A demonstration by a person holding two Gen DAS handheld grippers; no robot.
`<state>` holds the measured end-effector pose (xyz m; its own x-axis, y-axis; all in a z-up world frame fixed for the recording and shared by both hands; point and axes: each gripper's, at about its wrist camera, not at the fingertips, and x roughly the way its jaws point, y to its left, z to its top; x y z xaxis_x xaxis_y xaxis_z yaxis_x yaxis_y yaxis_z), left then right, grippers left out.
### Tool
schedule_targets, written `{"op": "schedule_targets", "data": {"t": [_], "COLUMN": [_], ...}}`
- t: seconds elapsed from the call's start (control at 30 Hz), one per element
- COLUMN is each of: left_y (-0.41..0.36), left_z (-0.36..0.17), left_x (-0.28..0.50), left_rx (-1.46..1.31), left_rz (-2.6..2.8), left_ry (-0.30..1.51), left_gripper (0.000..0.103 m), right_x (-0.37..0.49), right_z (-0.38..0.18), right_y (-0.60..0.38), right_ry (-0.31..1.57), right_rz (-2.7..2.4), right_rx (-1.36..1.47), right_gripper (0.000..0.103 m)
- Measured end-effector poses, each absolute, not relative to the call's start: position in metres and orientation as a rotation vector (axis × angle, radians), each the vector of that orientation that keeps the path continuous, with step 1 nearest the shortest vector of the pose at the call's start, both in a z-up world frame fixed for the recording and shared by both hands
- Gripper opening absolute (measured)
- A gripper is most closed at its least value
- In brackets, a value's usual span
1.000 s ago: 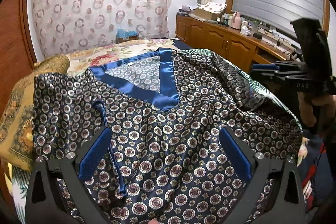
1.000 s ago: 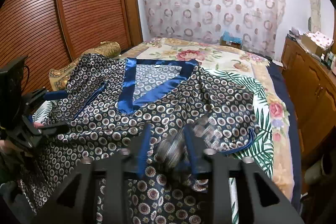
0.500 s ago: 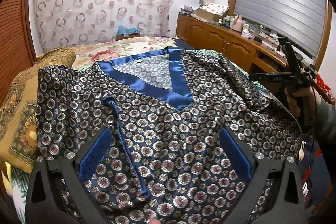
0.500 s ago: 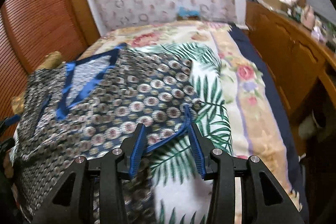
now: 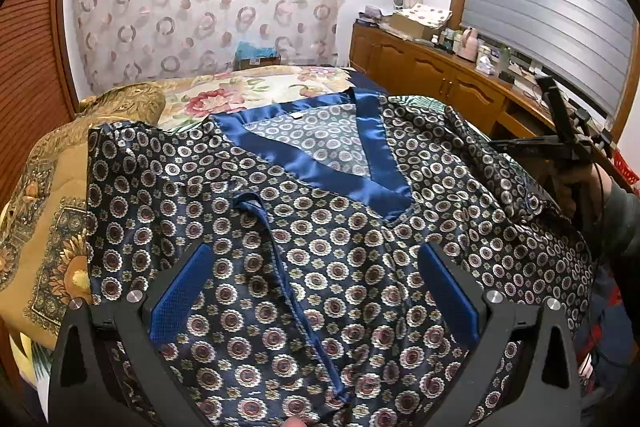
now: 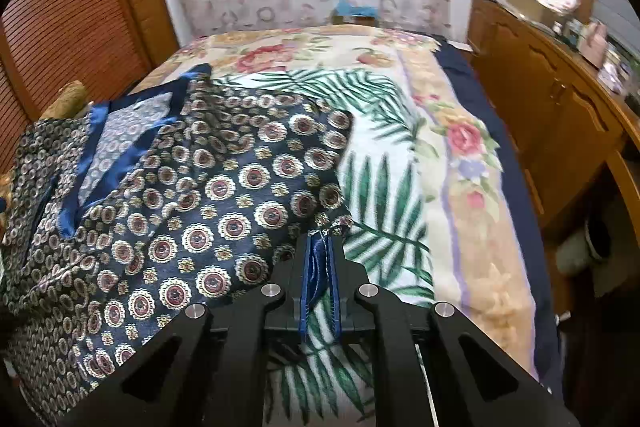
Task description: Fold small clothes
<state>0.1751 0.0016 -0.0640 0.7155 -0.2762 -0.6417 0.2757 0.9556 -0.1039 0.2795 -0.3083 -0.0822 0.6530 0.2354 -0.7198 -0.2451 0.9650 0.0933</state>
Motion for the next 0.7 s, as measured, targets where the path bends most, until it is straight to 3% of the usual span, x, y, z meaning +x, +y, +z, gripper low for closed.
{"op": "schedule_targets", "data": {"t": [0.27,0.6,0.67,0.7], "left_y": [0.025,0.046,0.050,0.053], "left_z": [-0.060,-0.055,-0.055,-0.055], "left_x": [0.181,0.183,0.185,0.186], "left_rx": [-0.029,-0.031,-0.029,-0.027], "left_rz": [-0.257,-0.197,-0.185,-0.181], "left_ry": [0.692,0.679,0.680,0.681], "left_gripper": [0.103,0.103,0.103,0.103], "right_x": [0.281,0.313,0.320,0.321], "right_z": [-0.034,-0.023,-0.026,-0.028], "right_y": [-0.248,-0.188,-0.183,-0.189], "right_ry": [0.688,0.663,0.670,0.670], "right_rz": [0.455,0.623,0.610,0.600], "right_rx": [-0.076,-0.128,-0.154,-0.154], "right_gripper": [0.007,0.007,0.018,0.030]}}
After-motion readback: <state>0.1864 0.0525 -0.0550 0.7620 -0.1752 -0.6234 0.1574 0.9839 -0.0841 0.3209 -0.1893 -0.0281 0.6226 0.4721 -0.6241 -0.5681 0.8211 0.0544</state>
